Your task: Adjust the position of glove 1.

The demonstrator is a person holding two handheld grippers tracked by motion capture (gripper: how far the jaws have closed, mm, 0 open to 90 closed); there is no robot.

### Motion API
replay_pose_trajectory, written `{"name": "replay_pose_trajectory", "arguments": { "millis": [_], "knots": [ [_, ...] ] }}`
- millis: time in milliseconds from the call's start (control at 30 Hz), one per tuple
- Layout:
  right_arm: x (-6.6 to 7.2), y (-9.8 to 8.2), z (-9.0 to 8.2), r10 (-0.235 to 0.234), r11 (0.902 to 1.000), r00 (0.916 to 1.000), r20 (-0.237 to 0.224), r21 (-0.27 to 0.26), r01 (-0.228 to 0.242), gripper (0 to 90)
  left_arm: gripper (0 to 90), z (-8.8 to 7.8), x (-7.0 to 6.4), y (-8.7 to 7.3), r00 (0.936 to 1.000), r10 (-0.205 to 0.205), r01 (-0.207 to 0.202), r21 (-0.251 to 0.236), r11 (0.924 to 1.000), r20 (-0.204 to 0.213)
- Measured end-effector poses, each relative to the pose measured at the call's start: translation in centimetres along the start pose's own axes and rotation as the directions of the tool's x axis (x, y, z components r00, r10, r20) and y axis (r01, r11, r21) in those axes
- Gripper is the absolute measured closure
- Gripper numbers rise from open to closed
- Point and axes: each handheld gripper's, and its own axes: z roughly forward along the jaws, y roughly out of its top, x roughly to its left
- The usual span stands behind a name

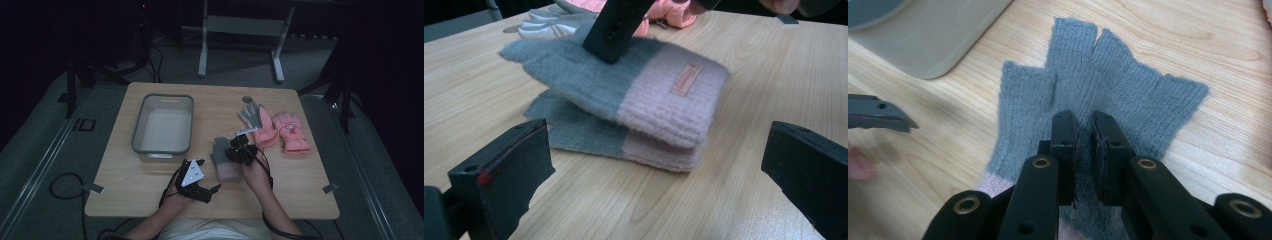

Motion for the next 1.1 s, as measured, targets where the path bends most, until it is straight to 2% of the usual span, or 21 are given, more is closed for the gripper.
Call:
{"name": "replay_pose_trajectory", "arguments": {
  "millis": [467, 667, 867, 967, 1033, 1067, 1100],
  "knots": [
    [-0.2, -0.3, 2.8, -0.009, 0.9975, 1.0, -0.003, 0.07, 0.009, 77.7, 0.0, 0.0, 0.0, 0.0, 1.0, -0.001, 0.001, 0.0, 1.0, 0.002],
    [-0.2, -0.7, 3.6, -0.011, 0.997, 0.9999, 0.0, 0.076, 0.011, 67.2, 0.0, 0.0, -0.1, 0.0, 1.0, 0.007, -0.007, 0.001, 1.0, -0.004],
    [-0.5, -0.8, 3.8, 0.004, 0.9966, 0.9999, -0.012, 0.082, -0.003, 63.3, 0.0, 0.1, -0.1, 0.0, 0.9999, 0.006, -0.006, 0.007, 1.0, -0.008],
    [-0.7, -0.5, 3.5, 0.0, 0.9965, 0.9994, -0.034, 0.083, 0.003, 56.2, 0.0, 0.1, 0.0, 0.0, 1.0, -0.002, 0.002, -0.019, 0.9998, -0.004],
    [-0.8, -0.3, 3.0, -0.01, 0.9974, 0.9989, -0.046, 0.071, 0.013, 50.1, 0.0, 0.1, 0.1, 0.1, 1.0, 0.002, -0.002, -0.016, 0.9999, 0.004],
    [-0.8, -0.3, 3.0, -0.01, 0.9974, 0.9989, -0.046, 0.071, 0.013, 50.1, 0.0, 0.2, 0.1, 0.2, 1.0, 0.004, -0.004, -0.014, 0.9999, 0.006],
    [-1.1, -0.2, 2.4, -0.009, 0.9984, 0.9972, -0.075, 0.055, 0.013, 46.2, 0.0, 0.2, 0.2, 0.4, 0.9999, 0.0, 0.0, -0.016, 0.9999, 0.016]
  ]
}}
